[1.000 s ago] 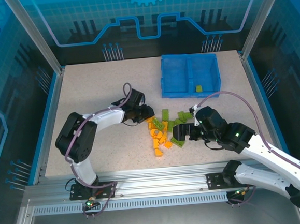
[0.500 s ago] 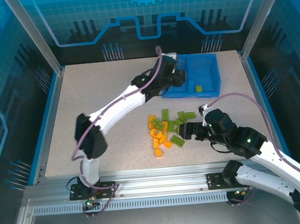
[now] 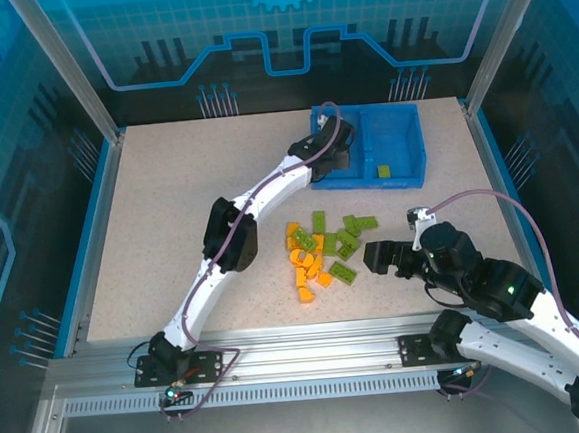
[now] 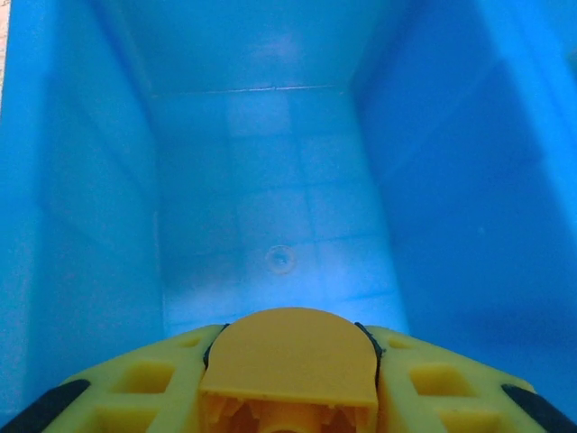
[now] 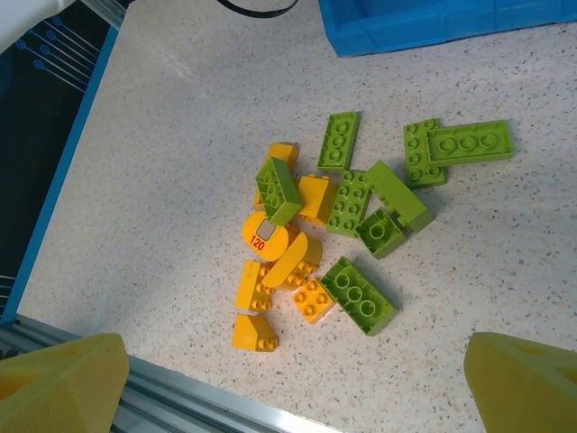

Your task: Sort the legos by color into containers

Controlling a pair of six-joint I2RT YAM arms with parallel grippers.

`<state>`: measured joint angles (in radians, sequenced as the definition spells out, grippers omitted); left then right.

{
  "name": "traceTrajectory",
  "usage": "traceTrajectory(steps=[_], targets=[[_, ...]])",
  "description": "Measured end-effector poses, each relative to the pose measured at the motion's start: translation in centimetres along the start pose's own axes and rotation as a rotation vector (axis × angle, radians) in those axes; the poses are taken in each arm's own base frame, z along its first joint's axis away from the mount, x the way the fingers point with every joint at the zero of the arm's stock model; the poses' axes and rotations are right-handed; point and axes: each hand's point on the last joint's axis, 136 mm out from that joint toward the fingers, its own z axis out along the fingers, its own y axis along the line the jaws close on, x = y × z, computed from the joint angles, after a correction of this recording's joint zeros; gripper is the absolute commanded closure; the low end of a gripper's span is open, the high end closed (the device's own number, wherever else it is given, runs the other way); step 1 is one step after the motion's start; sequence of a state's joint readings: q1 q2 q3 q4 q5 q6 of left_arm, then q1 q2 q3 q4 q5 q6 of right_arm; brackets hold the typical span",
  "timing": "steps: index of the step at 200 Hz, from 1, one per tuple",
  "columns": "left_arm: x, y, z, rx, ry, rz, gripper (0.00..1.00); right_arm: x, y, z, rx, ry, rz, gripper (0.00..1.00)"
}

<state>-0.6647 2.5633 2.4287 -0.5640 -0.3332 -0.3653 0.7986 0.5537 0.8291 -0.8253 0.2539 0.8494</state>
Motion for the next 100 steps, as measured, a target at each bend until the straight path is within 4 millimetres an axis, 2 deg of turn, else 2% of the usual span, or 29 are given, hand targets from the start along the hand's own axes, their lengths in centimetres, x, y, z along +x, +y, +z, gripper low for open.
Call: traceTrajectory(steps=[31,71,86,100], targets=[[-0.4,-0.7,-0.4,0.024,-0.007,-0.003,0.39,0.1,-0.1,0.1,0.007,0.007,-0.002,0.03],[-1.0,-1.5,-1.5,0.055,-0.009,-0.002,0.44,0.1,-0.1,0.0,0.013,0.010,-0.002,0.02],[-1.8,-1.9,-3.6,0.081,-0.016,-0.003,0.46,0.0,-0.2,0.0,0.017,0.006,-0.003,0.02],[-2.6,-2.4,-7.2,0.119,-0.036,-0.002,0.46,0.0,-0.3,0.2,0.028,0.009,-0.005,0.02]])
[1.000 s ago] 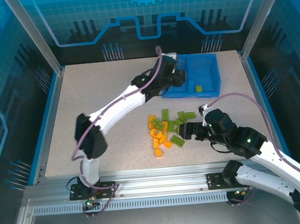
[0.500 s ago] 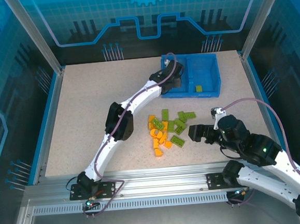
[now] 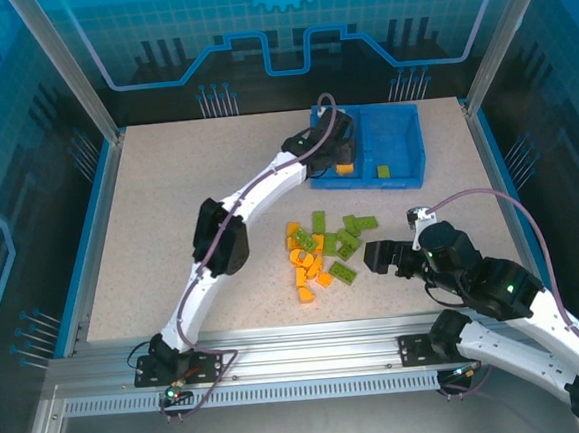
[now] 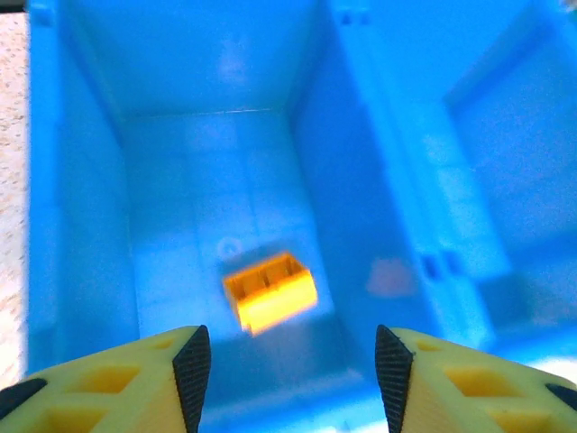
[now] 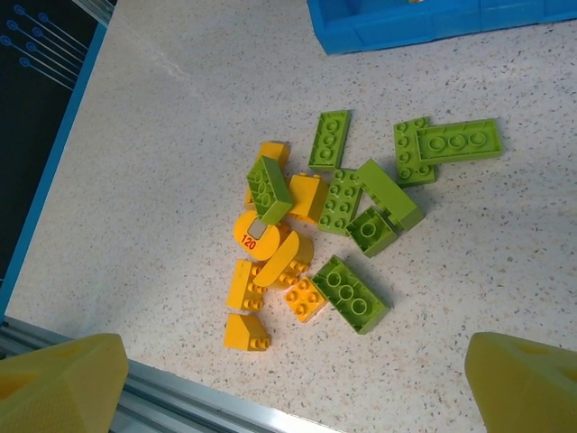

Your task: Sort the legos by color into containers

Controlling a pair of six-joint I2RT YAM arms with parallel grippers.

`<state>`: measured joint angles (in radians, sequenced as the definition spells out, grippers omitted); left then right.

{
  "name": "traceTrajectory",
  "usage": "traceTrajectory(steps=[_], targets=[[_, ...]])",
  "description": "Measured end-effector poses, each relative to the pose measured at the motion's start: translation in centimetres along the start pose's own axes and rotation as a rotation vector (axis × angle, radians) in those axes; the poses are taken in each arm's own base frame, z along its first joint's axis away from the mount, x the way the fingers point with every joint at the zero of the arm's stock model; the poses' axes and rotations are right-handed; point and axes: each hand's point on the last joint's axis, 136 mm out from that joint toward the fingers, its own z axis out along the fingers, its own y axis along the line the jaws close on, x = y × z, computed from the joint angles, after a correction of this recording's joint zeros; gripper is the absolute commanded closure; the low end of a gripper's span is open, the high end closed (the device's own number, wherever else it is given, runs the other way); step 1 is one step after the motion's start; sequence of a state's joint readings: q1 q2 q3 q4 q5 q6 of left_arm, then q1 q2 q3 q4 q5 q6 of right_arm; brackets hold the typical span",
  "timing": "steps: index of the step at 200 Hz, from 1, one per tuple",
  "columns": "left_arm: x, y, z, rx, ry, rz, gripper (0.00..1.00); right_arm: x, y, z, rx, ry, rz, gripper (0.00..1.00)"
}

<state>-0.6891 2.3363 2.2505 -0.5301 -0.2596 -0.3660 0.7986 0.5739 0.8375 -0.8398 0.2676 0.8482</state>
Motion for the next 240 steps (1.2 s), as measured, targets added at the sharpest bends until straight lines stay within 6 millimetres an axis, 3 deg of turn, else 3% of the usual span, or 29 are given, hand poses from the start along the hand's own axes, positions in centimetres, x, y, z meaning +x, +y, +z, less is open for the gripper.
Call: traceTrajectory(steps=[19,42,63,78,92,105,123,156,173,195,240], targets=[[-1.2,-1.6,-7.0,0.079,-0.061,0.003,0.47,0.2,0.0,1.0,0.028,0.026,-0.034,0.04],[-2.7,-3.1,-19.1,0.229,-0.207,0.007,0.47,1.0,0.5,3.4,0.056,0.102,-0.152,0.04],[-3.1,-2.1,-29.3,0.340,-0.361,0.040,0.47,2.0,1.0,5.9,0.078,0.196,-0.278,0.05],[-2.1,-0.6,-34.5,0.384,-0.436,0.094,0.42,2.2,1.8,7.7,0.082,0.248,-0.359,0.05],[0.0,0.5,-37.4,0.416,-0.453,0.181,0.33,2.3,2.9,9.5,0.077,0.302,-0.432,0.06],[2.7,1.3,-38.7,0.437,-0.428,0.296,0.21,2.3,3.9,11.5,0.069,0.344,-0.491,0.07],[7.2,2.4,-38.7,0.450,-0.354,0.488,0.02,2.5,5.2,14.4,0.054,0.399,-0.549,0.09],[16.6,5.0,-35.6,0.474,-0.160,0.759,0.01,2.8,6.2,19.3,0.081,0.470,-0.630,0.11],[20.2,6.2,-34.0,0.481,-0.080,0.848,0.01,2.8,6.0,21.4,0.118,0.488,-0.670,0.12],[22.1,6.9,-33.1,0.487,-0.042,0.922,0.01,3.0,5.3,23.2,0.169,0.511,-0.718,0.17],[22.4,7.4,-32.6,0.461,-0.055,0.997,0.01,3.7,3.9,26.1,0.239,0.555,-0.782,0.37]])
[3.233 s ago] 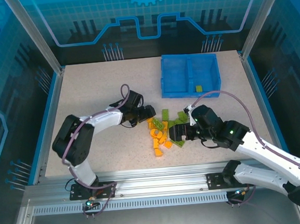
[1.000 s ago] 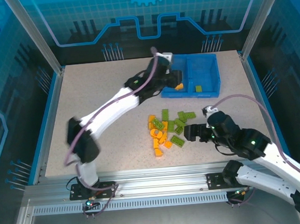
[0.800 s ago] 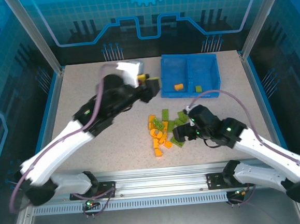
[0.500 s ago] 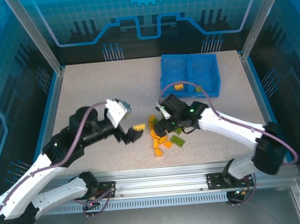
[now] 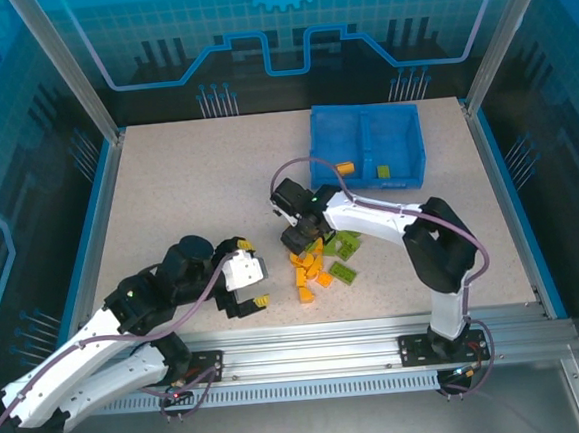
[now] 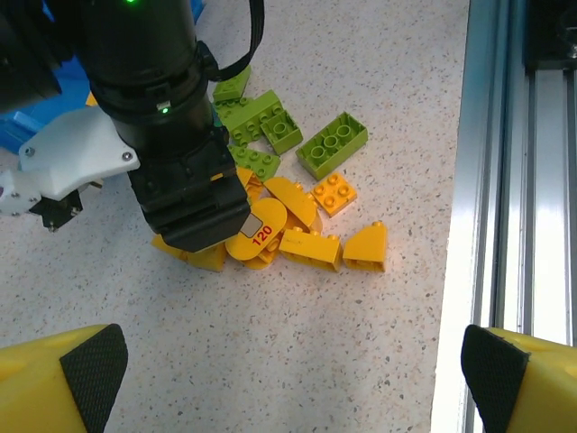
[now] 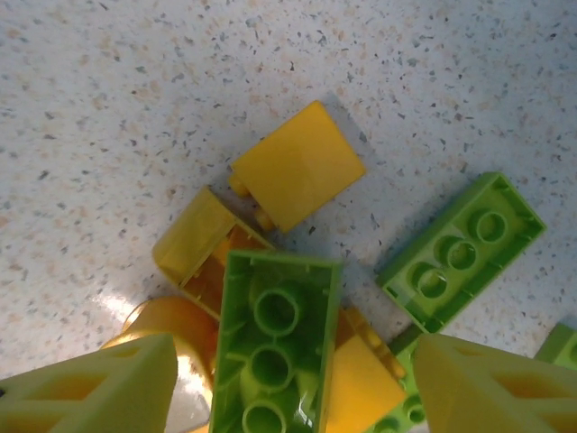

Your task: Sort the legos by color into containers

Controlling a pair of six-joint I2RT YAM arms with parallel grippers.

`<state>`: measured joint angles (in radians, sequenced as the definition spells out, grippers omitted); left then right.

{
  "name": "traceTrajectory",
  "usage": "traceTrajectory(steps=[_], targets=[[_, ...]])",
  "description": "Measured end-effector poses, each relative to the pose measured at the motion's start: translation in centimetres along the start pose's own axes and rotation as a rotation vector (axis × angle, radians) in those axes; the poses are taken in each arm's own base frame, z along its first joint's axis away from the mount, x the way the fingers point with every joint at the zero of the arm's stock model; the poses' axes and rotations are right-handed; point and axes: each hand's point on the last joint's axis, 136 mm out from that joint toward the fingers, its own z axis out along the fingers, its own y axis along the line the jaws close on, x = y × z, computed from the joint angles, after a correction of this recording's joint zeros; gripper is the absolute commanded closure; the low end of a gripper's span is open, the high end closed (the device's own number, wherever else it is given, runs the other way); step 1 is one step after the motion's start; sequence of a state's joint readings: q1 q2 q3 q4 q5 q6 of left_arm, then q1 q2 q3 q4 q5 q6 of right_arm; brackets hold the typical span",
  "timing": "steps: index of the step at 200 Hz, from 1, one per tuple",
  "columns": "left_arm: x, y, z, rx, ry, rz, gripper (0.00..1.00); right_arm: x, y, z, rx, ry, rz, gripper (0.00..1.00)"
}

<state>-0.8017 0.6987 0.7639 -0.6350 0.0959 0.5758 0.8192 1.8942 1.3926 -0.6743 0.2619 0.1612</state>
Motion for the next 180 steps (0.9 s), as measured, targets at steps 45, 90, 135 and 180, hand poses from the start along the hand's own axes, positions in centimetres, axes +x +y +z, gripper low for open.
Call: traceTrajectory(steps=[45,90,135,180], targets=[[0.6,0.0,0.1,-0.019,-0.002,0.010,0.01,0.5,0.0,1.8,0.020,0.045,-0.015,0.61],[0.3,0.3,0.0,-0.033,-0.020,0.014,0.01,0.3,-0.6,0.6,0.038,0.008,0.002,0.68],[-0.4,0.7,-0.7,-0.075,-0.077,0.017,0.01,-1.6,-3.9,-8.6,0.084,-0.261,0.113,0.68],[-2.1,2.7,-3.0,-0.214,-0.185,-0.009,0.01,-2.0,-16.9,-16.1,0.232,-0.528,0.468,0.68]])
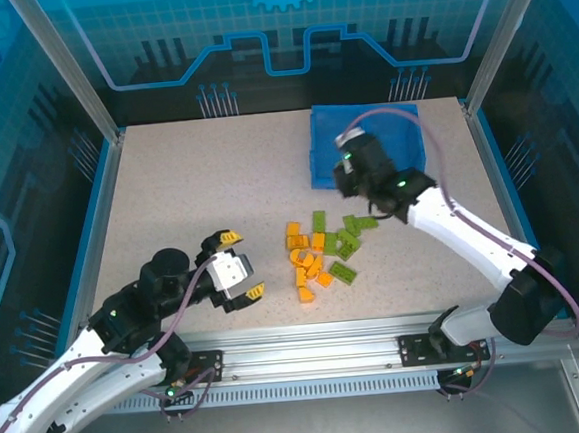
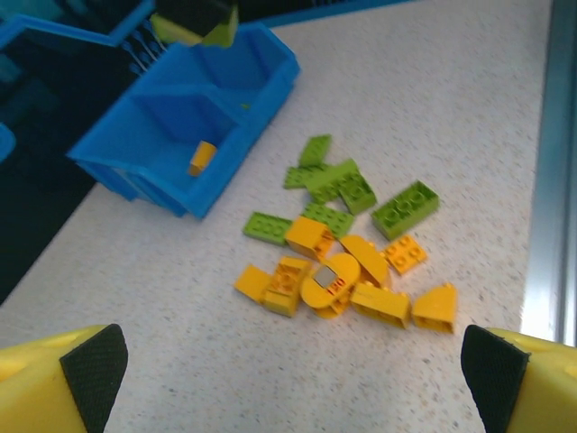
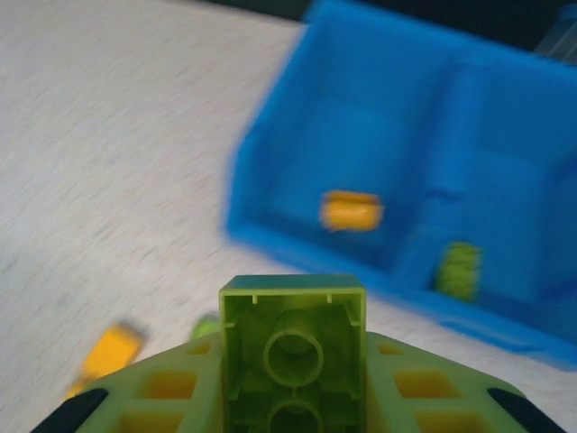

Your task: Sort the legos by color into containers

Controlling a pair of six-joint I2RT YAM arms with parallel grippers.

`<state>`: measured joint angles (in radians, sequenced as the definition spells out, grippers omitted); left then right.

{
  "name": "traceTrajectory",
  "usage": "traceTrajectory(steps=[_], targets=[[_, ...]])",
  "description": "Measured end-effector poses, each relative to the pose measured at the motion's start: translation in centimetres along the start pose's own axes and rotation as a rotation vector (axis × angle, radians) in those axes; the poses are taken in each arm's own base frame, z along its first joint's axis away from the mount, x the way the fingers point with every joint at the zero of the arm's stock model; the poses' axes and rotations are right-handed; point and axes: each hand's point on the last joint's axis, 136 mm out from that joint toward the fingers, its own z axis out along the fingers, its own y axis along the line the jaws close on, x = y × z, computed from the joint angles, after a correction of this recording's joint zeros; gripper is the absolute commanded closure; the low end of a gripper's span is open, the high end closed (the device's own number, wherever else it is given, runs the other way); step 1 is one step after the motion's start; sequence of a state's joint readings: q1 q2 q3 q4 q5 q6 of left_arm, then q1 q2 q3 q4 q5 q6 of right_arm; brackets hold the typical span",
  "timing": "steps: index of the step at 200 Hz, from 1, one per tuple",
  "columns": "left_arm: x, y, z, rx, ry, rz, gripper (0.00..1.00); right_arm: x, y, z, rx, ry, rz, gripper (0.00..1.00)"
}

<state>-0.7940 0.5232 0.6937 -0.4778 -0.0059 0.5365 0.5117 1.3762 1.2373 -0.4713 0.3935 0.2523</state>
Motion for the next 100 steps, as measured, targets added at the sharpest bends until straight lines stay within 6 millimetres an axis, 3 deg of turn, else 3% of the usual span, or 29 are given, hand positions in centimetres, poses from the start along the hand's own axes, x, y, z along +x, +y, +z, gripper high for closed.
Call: traceTrajectory(steps=[21,38,67,100], targets=[[-0.1,1.1,-0.4,-0.059,-0.022,-0.024,0.01,-0.6,-6.6,2.7,0.133,0.002,0.124,0.69],[0.1,1.7,-0.5,-0.090,-0.024,-0.043,0.01,0.2,-10.0,6.2,0.204,0.065,0.178,0.69],[0.2,2.0,-0.5,-0.104,-0.022,-0.056,0.01,1.7,-13.3,12.8,0.258,0.173,0.238,0.69],[0.1,2.1,-0.5,-0.106,-0.028,-0.058,0.01,3.7,-15.6,17.7,0.284,0.271,0.295,0.65]])
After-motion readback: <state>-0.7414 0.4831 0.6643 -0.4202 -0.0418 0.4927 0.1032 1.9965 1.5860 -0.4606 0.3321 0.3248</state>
